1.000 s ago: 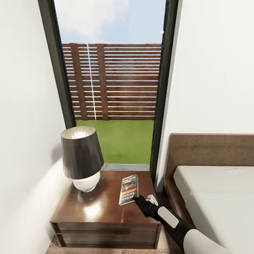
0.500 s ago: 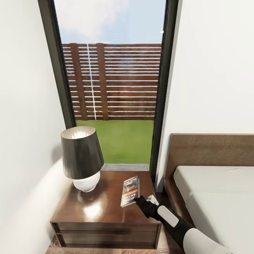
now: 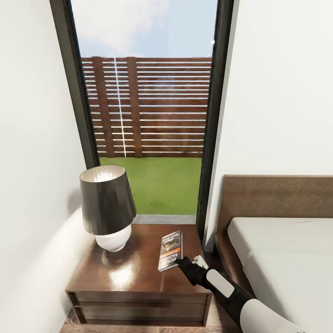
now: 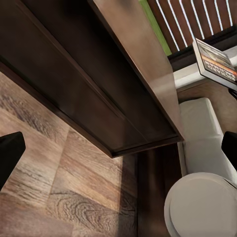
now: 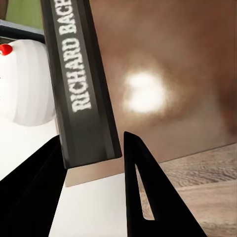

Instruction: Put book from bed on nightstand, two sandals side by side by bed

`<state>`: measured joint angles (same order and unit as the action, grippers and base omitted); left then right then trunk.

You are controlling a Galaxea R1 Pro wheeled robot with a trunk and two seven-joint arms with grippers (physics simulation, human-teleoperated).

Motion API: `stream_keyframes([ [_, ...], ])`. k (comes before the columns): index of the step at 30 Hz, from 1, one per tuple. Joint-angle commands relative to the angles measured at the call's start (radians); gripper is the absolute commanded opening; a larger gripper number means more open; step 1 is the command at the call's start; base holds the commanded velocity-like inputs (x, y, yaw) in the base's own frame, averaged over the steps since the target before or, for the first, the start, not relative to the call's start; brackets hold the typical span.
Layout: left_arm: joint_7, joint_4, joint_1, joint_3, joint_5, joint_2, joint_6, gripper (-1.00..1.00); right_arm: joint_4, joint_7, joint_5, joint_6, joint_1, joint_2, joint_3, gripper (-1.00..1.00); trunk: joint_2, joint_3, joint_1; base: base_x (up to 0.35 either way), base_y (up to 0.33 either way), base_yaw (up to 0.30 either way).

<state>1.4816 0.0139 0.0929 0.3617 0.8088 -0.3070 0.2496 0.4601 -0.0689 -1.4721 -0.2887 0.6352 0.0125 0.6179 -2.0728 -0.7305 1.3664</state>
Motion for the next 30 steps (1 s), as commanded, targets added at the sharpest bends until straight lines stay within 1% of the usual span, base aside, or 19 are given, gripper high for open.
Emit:
stream_keyframes([
  [1, 0.001, 0.001, 0.001, 0.005, -0.003, 0.000, 0.007, 1.00, -0.001, -0.004, -0.004, 0.000, 0.001, 0.000, 0.005, -1.00, 0.000, -0.001, 0.000, 0.000, 0.000, 0.000],
  [6, 0.001, 0.001, 0.001, 0.005, -0.003, 0.000, 0.007, 1.00, -0.001, -0.006, -0.004, 0.000, 0.001, 0.000, 0.004, -1.00, 0.000, -0.001, 0.000, 0.000, 0.000, 0.000],
  [20, 0.001, 0.001, 0.001, 0.005, -0.003, 0.001, 0.007, 1.00, -0.001, -0.006, -0.004, 0.000, 0.001, 0.000, 0.004, -1.00, -0.098, -0.045, 0.054, 0.000, 0.000, 0.000],
  [30, 0.000, 0.001, 0.001, 0.005, -0.003, 0.001, 0.007, 1.00, -0.001, -0.006, -0.004, 0.000, 0.001, 0.000, 0.004, -1.00, -0.098, -0.045, 0.054, 0.000, 0.000, 0.000],
])
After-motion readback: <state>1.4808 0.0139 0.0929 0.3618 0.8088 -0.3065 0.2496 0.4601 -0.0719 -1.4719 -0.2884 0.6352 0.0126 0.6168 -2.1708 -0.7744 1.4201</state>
